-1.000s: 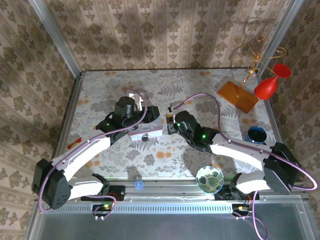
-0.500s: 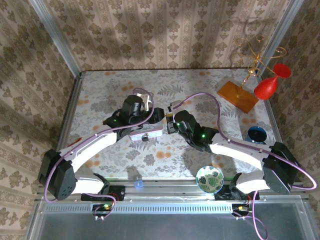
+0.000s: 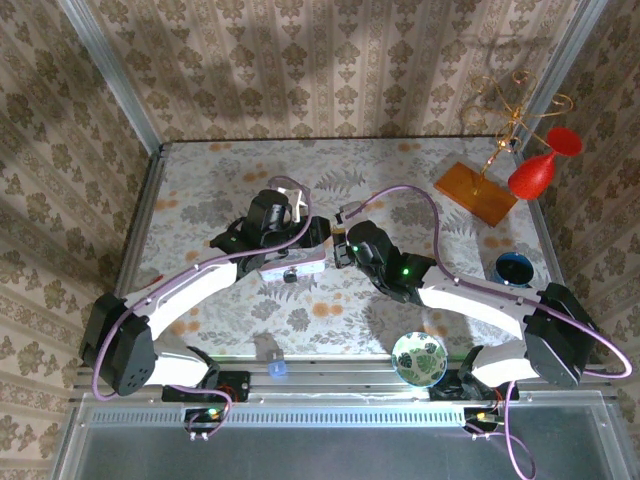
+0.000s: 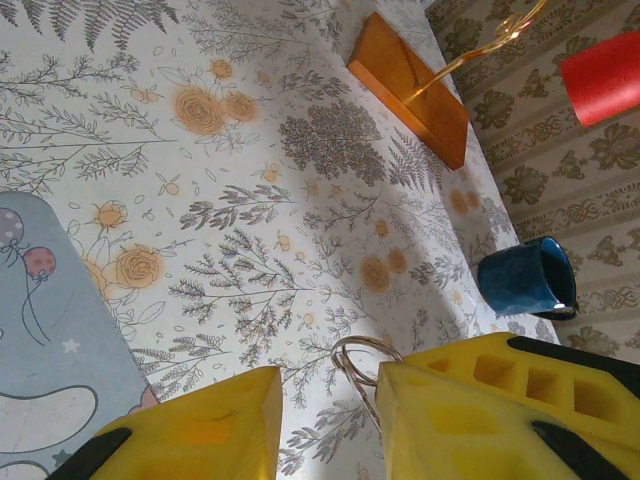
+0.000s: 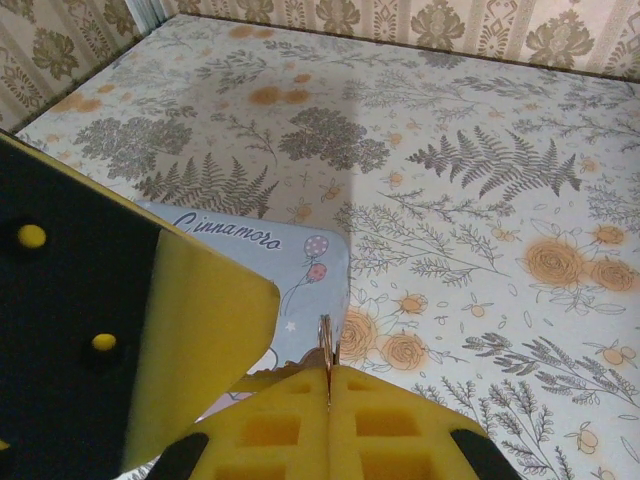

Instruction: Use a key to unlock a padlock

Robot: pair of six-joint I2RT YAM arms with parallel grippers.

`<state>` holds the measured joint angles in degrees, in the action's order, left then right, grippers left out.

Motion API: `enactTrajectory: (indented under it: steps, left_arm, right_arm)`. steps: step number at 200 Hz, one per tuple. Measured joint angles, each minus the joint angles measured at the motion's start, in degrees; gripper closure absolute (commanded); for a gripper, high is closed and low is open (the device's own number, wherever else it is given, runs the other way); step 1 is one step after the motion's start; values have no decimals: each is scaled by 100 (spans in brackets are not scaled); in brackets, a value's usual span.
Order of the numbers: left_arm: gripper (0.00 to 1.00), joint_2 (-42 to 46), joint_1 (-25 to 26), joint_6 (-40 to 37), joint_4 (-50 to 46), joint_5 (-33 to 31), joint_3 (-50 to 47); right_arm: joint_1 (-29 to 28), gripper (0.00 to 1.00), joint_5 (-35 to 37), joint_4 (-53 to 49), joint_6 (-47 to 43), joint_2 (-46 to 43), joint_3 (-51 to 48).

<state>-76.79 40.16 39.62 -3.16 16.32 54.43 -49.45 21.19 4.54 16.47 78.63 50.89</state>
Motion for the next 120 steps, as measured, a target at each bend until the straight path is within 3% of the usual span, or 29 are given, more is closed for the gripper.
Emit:
enactTrajectory:
  steps: [40,120]
  left_arm:
    - [58,17,0,-20,20,-24,0]
    - [64,186,17,-44,-4,-15,0]
  right_arm:
    - [0,100,59,-7,4,13,7]
    - [0,100,120,-11,20,15,26]
